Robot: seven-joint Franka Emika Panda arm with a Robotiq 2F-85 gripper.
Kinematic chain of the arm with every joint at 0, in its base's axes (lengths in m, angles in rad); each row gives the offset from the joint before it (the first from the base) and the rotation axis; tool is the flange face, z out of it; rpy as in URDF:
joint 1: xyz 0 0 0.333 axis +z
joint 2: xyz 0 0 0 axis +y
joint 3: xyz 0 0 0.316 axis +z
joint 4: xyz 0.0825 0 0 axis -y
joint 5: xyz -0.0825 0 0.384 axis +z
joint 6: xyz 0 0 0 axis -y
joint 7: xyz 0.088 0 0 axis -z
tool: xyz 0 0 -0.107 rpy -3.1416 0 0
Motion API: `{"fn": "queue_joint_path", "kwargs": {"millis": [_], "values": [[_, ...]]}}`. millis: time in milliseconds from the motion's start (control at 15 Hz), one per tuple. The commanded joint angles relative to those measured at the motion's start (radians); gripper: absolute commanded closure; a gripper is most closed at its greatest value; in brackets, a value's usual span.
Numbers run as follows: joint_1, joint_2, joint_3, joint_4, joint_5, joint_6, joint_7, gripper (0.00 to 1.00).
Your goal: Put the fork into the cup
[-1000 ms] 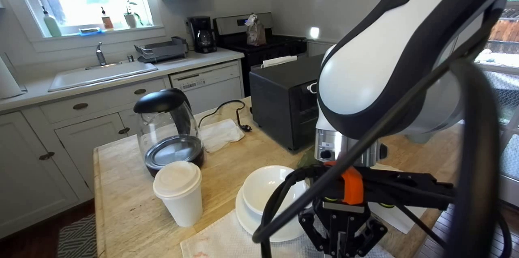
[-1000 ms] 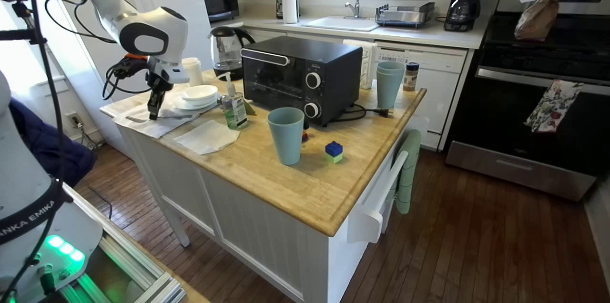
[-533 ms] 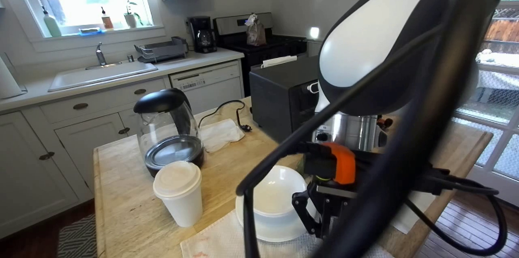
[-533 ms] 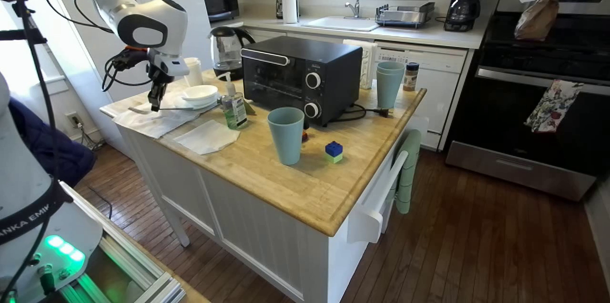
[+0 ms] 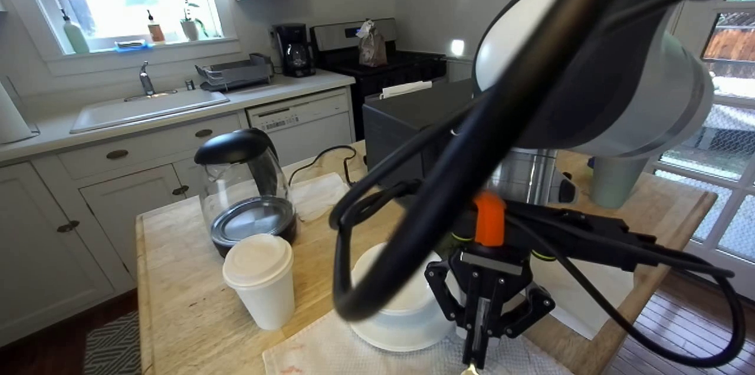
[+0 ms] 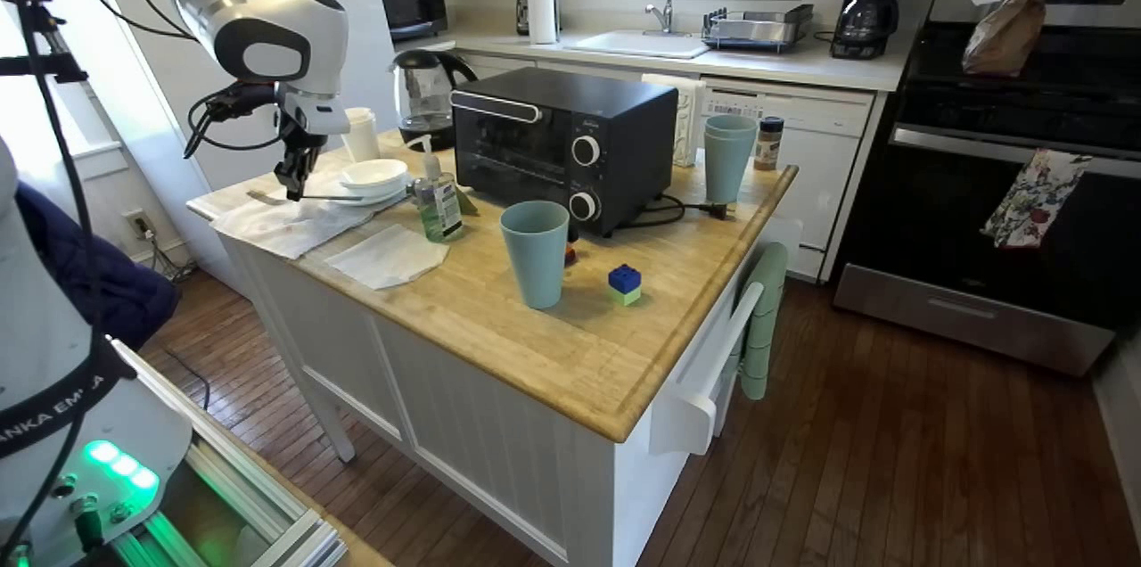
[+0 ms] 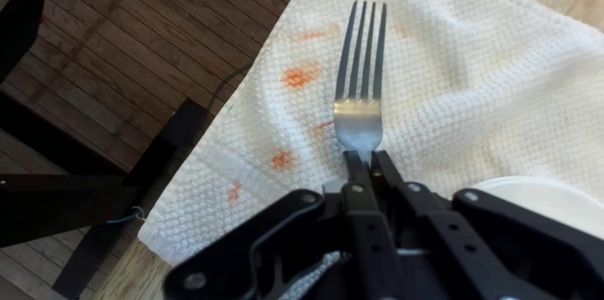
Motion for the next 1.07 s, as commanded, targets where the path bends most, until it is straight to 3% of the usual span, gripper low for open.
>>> {"fn": "queue_joint_path", "kwargs": {"millis": [0,467,533,800,867,1000], "values": [[-0.015,-0.088,-0.002,-0.081,0.015,0.035,0.065,0.98],[-0.057,-0.211,-0.015,-0.209,0.018,0.108,0.095,0.98],[-0.058,-0.147,-0.011,-0.152,-0.003,0.081,0.086,0.91],[-0.065,-0.182,-0.012,-0.186,-0.003,0.092,0.086,0.91],[-0.065,-0.182,-0.012,-0.186,-0.003,0.092,0.086,0.98],[-0.078,-0.212,-0.026,-0.201,-0.047,0.099,0.121,0.98]]}}
